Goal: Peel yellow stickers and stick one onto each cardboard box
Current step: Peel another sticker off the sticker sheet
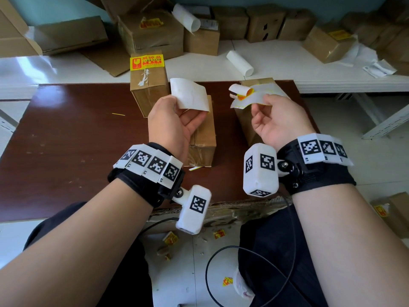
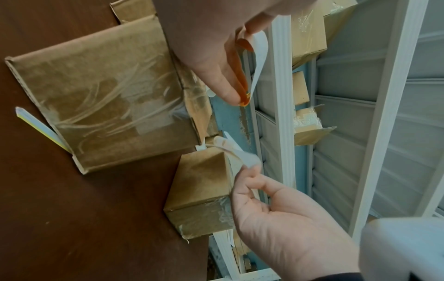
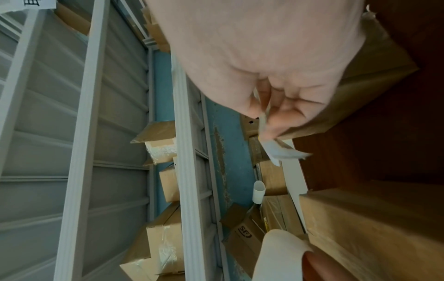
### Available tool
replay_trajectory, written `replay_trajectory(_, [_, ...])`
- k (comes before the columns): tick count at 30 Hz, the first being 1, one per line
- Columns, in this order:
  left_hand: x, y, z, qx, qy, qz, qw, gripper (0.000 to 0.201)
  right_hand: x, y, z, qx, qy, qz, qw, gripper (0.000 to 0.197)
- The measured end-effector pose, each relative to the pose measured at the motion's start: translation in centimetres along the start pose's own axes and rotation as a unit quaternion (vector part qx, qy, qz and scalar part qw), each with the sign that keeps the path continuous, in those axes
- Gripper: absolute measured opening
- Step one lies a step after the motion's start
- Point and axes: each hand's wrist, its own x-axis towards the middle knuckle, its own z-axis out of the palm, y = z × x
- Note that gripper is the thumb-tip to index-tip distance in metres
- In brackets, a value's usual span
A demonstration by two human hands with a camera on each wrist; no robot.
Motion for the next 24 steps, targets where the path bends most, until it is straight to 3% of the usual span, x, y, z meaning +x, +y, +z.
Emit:
replay_trajectory(5, [0.0,0.0,-0.1,-0.004,0.004,0.006,1.0,0.034,-0.2,-0.6,-0.3,-0.005,0.045,-0.037,0.998,0.012])
replay_trajectory(12, [-0.1,-0.2,0.0,0.001,-0.009,0.014,1.0,0.024,-0.8,0.0,0.0,0.015,0.057,-0.059,0.997,0.036])
replay_trajectory(17, [-0.3,-0.4,0.2,0.02,-0.013,0.02,0.999,0.018,-1.4,-0.1,-0.1,0.031,0.07,-0.055,0.996,0.009])
replay_trajectory(21, [-0.6,-0.3,0.2,0.041,-0.007,0.037,0.998,0.018,-1.4,-0.6,-0.6,0.063,0.101,-0.068,0.991,0.004])
replay_trajectory(24, [-0.5,-0.4,0.0,0.067,0.0,0.065,0.996,0.019,-2.1,-0.9,-0.1,0.067,0.082,-0.072,0.992,0.004])
